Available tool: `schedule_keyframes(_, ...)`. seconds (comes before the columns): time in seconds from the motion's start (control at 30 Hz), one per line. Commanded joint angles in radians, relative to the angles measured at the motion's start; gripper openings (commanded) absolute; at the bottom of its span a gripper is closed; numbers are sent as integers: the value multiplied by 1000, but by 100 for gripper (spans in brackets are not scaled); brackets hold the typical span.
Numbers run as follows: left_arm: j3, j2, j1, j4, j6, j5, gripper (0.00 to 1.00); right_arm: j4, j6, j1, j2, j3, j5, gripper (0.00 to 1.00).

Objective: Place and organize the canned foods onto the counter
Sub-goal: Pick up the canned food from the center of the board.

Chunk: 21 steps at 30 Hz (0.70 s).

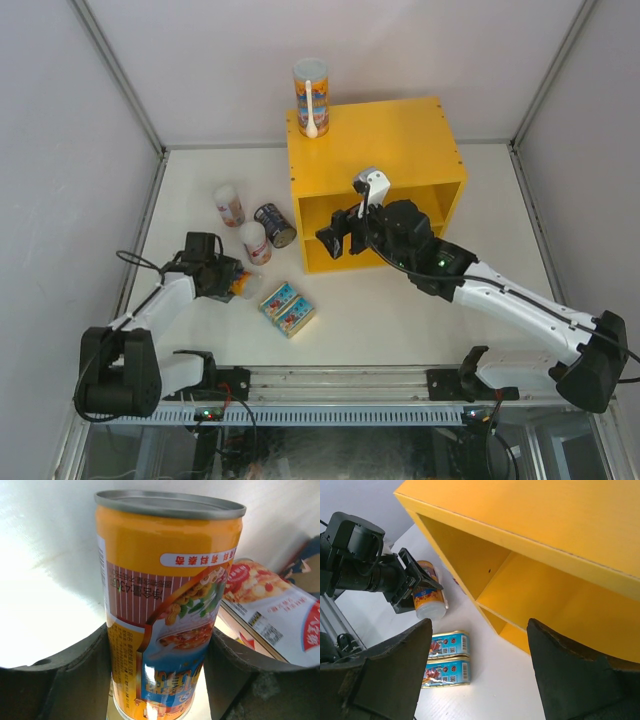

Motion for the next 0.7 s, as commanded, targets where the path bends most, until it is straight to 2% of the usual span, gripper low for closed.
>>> schedule_keyframes(0.0, 3, -103, 3, 70, -12, 67, 0, 10, 9, 28, -43, 55, 35, 76)
schedule_keyframes(0.67, -67, -382, 2, 66, -138, 199, 0, -16, 32, 187, -72, 57, 135, 79)
